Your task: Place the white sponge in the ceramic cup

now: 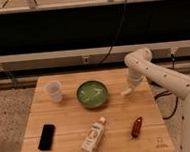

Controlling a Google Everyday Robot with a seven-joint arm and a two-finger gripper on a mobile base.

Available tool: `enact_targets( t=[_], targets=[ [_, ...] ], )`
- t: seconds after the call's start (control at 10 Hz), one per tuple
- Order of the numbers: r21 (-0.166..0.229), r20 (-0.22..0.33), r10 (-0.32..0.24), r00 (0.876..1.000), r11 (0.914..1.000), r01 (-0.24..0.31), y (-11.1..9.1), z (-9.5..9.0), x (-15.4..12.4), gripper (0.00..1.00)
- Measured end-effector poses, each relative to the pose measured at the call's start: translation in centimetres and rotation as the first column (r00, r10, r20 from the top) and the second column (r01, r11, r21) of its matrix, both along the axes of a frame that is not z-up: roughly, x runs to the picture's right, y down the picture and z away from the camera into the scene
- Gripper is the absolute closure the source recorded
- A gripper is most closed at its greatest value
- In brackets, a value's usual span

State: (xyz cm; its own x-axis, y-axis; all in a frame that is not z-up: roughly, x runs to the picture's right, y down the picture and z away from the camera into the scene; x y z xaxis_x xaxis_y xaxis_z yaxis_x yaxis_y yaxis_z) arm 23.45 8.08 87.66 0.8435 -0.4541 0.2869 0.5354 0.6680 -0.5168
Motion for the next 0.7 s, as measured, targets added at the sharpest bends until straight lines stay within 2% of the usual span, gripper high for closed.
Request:
enact_targets(
  t=[0.3,0.7],
  targets=[
    [0.004,0.019,-0.028,0.999,0.9996,0.028,-0.6,-1.4,-1.0,1.0],
    [0.023,0.056,-0.097,0.994,0.9951,0.096,-2.6,-2.9,-6.3,1.0]
  ],
)
